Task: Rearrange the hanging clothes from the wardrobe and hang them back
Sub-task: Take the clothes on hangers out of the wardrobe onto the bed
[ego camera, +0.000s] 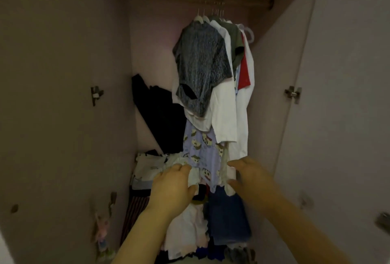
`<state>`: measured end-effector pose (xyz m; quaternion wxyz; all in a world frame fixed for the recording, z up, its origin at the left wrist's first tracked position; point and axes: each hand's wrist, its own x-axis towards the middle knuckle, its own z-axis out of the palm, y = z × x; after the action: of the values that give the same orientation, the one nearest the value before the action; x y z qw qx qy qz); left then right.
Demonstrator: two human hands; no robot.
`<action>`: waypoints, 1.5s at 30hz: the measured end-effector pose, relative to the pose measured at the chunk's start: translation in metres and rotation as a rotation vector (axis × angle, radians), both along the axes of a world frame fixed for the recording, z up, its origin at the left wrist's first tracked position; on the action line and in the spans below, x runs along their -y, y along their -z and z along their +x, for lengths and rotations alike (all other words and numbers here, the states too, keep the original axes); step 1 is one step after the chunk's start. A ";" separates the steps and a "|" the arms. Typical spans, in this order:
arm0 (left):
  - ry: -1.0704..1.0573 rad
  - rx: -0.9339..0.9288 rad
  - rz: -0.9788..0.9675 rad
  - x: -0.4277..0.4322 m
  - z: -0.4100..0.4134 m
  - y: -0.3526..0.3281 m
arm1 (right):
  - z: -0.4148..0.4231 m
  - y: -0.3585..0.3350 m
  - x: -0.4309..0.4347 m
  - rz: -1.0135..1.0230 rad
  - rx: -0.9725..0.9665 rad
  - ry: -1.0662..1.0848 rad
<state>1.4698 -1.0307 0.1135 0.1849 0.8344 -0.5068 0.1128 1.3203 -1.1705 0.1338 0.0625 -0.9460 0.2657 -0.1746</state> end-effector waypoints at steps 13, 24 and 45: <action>-0.085 0.130 -0.322 0.165 0.146 -0.084 | 0.172 -0.096 0.155 -0.204 0.211 -0.160; -0.160 0.202 -0.568 0.268 0.257 -0.164 | 0.302 -0.195 0.260 -0.483 0.396 -0.257; 0.092 0.248 -0.744 0.412 0.424 -0.253 | 0.459 -0.355 0.399 -0.786 0.697 0.090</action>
<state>1.8935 -1.4426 0.3665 0.4168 0.6669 -0.4868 0.3803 1.7797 -1.5691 0.4884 -0.2198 -0.7717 0.1840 -0.5677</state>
